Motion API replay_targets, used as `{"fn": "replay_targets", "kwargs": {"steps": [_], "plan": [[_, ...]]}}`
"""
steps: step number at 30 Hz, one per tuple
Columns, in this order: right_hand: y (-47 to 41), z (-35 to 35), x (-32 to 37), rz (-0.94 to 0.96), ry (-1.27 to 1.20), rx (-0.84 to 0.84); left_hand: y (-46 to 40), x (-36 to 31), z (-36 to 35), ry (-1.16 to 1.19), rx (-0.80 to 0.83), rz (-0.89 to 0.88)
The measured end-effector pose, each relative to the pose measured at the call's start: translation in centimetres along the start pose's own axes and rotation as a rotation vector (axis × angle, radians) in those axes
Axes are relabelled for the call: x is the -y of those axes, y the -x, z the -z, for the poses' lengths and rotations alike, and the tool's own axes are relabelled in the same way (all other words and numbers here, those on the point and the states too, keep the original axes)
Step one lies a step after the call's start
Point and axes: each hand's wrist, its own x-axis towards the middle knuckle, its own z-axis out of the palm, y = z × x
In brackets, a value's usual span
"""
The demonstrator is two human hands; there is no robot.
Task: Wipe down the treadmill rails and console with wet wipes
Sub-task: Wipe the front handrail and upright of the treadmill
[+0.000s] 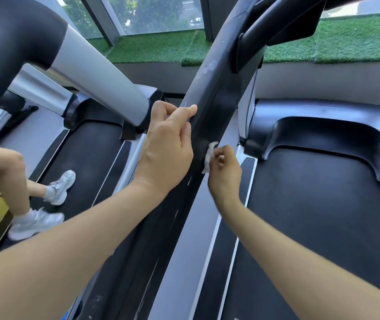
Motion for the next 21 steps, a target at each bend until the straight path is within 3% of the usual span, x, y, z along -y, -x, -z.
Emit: {"fn": "replay_targets", "kwargs": {"steps": [6,14,19,21], "plan": [[-8.6,0.3,1.0,-0.081,0.094,-0.145,0.0,0.0,-0.1,0.02,-0.004,-0.003],[2.0,0.3,-2.0,-0.138,-0.006,0.11,0.0,-0.1,0.0,-0.004,0.007,0.008],[-6.5,0.0,-1.0,-0.154,-0.009,-0.035,-0.1,0.1,0.0,0.0,0.004,-0.011],[-9.5,0.4,-0.7,-0.105,0.123,-0.096,-0.1,0.1,0.0,0.002,0.006,-0.013]]}}
